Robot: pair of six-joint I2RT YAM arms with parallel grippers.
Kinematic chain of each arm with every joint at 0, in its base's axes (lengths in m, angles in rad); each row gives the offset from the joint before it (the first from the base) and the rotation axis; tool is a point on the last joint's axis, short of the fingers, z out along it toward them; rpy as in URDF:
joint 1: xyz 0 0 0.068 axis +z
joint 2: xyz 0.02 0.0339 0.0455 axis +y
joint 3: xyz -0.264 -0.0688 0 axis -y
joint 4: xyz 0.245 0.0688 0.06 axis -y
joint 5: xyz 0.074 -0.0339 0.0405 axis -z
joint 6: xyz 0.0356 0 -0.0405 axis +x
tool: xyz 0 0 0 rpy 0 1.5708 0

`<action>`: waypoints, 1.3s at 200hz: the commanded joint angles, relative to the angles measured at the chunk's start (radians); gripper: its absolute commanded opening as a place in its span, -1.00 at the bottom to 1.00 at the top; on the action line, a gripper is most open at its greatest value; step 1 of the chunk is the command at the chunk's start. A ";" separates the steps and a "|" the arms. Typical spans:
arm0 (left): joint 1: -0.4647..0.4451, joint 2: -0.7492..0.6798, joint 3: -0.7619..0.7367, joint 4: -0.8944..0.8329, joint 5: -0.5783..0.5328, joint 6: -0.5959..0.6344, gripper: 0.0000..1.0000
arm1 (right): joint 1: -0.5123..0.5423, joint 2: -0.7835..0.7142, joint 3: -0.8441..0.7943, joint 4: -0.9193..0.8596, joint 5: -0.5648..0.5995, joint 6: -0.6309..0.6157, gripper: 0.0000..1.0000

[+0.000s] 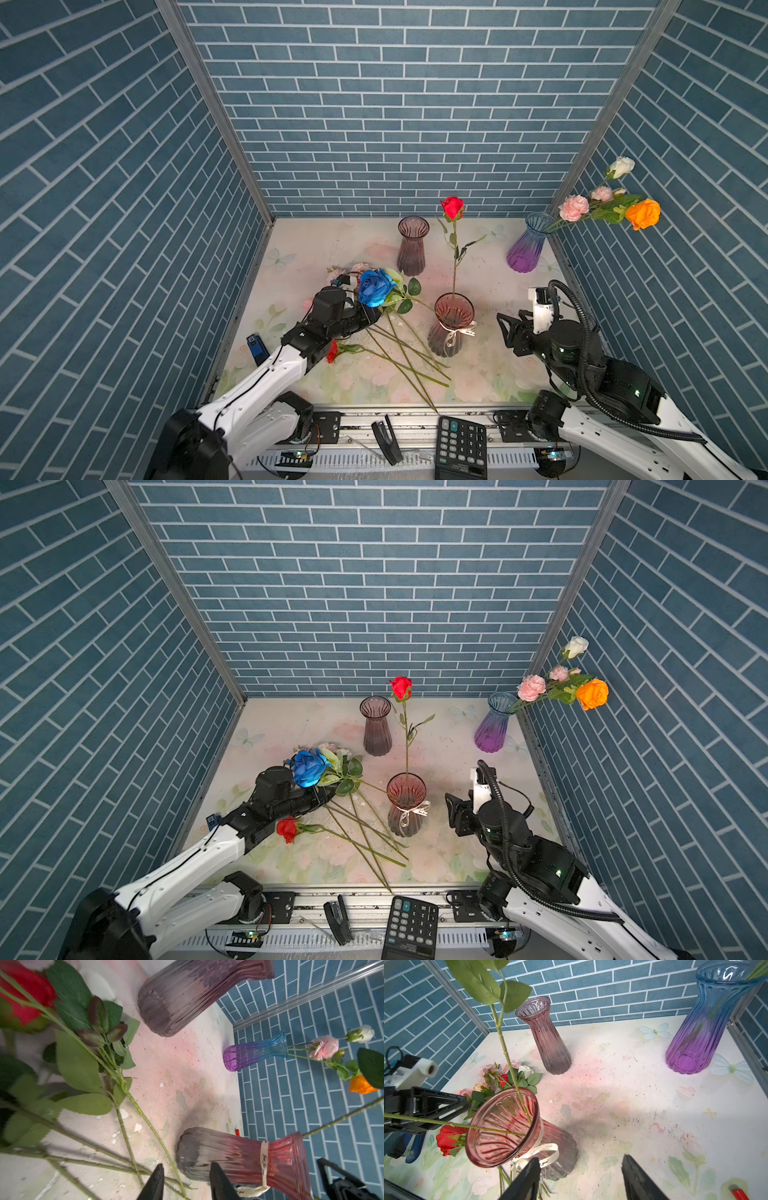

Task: Arrange the flowers into the vase
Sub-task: 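Grasp the pink rose stems with the left gripper while the right withdraws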

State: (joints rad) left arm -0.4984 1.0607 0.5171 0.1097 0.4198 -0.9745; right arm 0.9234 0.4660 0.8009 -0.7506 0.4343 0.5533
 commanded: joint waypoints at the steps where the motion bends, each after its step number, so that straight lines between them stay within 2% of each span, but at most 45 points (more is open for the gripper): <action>1: 0.006 0.138 0.026 0.238 0.092 -0.061 -0.30 | -0.003 -0.027 -0.012 -0.012 0.024 0.042 0.28; 21: 0.006 0.251 0.047 0.303 0.088 -0.089 -0.29 | -0.003 -0.044 -0.016 -0.029 0.032 0.038 0.28; 59: 0.006 0.409 0.081 0.334 0.057 -0.119 -0.07 | -0.004 -0.115 -0.031 -0.081 0.056 0.038 0.29; 100: 0.007 0.584 0.112 0.434 0.071 -0.152 -0.08 | -0.003 -0.182 -0.037 -0.126 0.085 0.040 0.29; 136: 0.007 0.667 0.117 0.480 0.057 -0.167 -0.11 | -0.003 -0.218 -0.023 -0.173 0.102 0.043 0.29; 207: 0.007 0.664 0.076 0.487 0.031 -0.170 -0.11 | -0.003 -0.231 -0.018 -0.184 0.120 0.040 0.29; 236: 0.007 0.608 0.072 0.481 0.058 -0.167 -0.10 | -0.003 -0.224 -0.021 -0.173 0.117 0.042 0.28; 260: 0.007 0.522 0.062 0.401 0.052 -0.138 -0.08 | -0.003 -0.220 -0.022 -0.171 0.115 0.040 0.29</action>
State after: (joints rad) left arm -0.4965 1.6684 0.5938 0.5755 0.4721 -1.1454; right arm 0.9234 0.2375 0.7692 -0.9150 0.5316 0.5541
